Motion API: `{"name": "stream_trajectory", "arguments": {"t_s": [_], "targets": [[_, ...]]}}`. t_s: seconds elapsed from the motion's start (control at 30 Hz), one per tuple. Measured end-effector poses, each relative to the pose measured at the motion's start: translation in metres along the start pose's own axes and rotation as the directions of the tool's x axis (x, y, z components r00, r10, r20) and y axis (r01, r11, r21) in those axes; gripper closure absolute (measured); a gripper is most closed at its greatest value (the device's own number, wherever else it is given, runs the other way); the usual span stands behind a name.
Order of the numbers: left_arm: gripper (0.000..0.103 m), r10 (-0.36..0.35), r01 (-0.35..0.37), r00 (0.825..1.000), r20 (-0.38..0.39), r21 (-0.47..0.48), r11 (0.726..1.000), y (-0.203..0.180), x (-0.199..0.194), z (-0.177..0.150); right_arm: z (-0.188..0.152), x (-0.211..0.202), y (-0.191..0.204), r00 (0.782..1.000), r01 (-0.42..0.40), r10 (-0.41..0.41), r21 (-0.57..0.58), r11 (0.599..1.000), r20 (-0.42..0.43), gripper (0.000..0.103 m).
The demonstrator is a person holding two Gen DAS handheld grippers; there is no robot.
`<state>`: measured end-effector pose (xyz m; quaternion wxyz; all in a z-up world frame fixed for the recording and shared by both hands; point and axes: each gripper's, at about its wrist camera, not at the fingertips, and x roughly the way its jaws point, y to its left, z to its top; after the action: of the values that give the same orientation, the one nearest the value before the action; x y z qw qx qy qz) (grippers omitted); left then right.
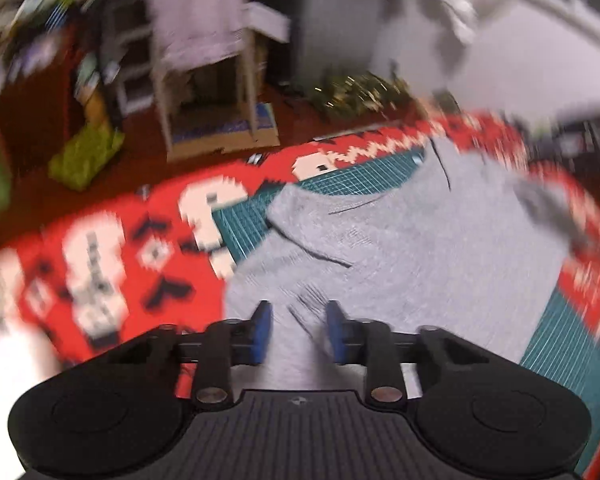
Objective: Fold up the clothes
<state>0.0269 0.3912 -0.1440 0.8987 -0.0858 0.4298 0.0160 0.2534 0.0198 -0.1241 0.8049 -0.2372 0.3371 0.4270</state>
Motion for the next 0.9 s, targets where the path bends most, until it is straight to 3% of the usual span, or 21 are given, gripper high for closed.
{"name": "stream_trajectory", "arguments": {"t_s": [0.07, 0.3, 0.5, 0.7, 0.9], "targets": [[0.083, -0.011, 0.012, 1.000, 0.013, -0.080, 0.997, 0.001, 0.007, -0.007, -0.014, 0.000, -0.006, 1.000, 0.001, -0.001, 0.138, 0.990, 0.003, 0.087], [0.085, 0.064, -0.060, 0.998, 0.027, -0.135, 0.989, -0.005, 0.024, -0.011, -0.044, 0.005, -0.008, 0.996, 0.044, -0.066, 0.321, 0.946, 0.056, 0.087], [0.085, 0.077, -0.073, 0.997, 0.028, -0.111, 0.991, -0.012, 0.028, -0.011, -0.042, 0.019, -0.007, 0.993, 0.073, -0.099, 0.320, 0.945, 0.064, 0.087], [0.097, 0.116, -0.115, 0.993, 0.020, -0.034, 0.993, -0.027, 0.027, -0.009, -0.034, 0.028, -0.011, 0.993, 0.074, -0.098, 0.314, 0.946, 0.062, 0.086], [0.100, 0.149, -0.147, 0.986, 0.075, -0.030, 0.989, -0.035, 0.015, -0.014, -0.023, 0.053, -0.010, 0.997, 0.060, -0.075, 0.300, 0.952, 0.036, 0.082]]}}
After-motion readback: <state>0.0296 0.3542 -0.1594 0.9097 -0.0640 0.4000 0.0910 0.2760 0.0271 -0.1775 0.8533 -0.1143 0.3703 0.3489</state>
